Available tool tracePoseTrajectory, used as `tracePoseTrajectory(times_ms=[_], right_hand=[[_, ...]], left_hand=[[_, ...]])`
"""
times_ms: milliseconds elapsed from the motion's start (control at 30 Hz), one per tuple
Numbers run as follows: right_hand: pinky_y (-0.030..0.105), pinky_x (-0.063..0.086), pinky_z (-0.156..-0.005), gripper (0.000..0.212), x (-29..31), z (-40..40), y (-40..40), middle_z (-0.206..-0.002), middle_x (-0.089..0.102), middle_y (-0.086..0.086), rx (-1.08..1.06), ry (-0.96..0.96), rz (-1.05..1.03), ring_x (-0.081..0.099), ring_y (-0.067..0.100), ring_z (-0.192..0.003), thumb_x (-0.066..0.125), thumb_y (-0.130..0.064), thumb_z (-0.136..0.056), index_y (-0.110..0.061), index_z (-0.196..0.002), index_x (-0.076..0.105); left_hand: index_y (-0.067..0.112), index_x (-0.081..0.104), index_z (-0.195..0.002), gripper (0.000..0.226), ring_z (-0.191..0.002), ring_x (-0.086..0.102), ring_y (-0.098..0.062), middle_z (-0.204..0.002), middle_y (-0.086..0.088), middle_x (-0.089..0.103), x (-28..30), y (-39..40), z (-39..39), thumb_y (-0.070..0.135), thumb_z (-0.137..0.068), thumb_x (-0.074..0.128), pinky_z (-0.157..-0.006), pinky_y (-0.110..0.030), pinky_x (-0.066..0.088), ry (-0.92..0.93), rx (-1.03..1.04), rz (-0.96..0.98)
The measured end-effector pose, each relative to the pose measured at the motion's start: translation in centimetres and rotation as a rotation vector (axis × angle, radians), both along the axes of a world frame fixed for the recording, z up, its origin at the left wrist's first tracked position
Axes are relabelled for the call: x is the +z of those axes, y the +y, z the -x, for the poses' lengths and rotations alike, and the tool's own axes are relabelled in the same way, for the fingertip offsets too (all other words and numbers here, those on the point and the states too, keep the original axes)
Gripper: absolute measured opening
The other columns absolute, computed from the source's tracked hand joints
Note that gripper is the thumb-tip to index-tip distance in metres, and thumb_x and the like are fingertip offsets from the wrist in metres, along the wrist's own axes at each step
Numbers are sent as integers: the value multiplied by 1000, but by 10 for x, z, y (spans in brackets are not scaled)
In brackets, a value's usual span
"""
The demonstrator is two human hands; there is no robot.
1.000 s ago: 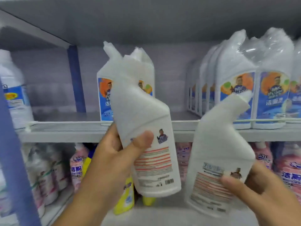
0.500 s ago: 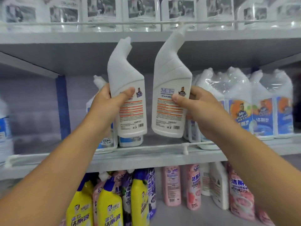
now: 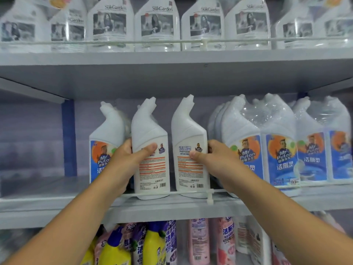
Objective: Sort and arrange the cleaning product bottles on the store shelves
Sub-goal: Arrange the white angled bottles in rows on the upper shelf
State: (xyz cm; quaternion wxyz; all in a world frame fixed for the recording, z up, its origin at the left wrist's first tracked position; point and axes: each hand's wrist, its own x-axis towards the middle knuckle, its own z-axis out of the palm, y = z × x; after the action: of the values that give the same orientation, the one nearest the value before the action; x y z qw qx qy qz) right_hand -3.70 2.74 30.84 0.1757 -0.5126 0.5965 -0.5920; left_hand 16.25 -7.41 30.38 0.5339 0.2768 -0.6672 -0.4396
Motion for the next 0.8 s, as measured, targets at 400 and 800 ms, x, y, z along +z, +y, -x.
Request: tracePoseTrajectory(times_ms=[400, 800], right_hand=[[20, 47, -63, 57, 61, -6, 0, -128, 62, -3, -41, 150, 91, 63, 7, -87, 65, -36, -96, -17, -146, 46], [34, 56, -76, 41, 100, -15, -25, -95, 67, 4, -144, 286, -10, 68, 23, -85, 63, -45, -97, -16, -124, 53]], left_hand=[[22, 72, -112, 24, -99, 73, -20, -108, -1, 77, 79, -10, -9, 38, -93, 70, -82, -32, 55, -89, 66, 142], [13, 67, -128, 38, -106, 71, -20, -117, -5, 75, 118, 0, -18, 31, -94, 71, -93, -37, 58, -386, 7, 116]])
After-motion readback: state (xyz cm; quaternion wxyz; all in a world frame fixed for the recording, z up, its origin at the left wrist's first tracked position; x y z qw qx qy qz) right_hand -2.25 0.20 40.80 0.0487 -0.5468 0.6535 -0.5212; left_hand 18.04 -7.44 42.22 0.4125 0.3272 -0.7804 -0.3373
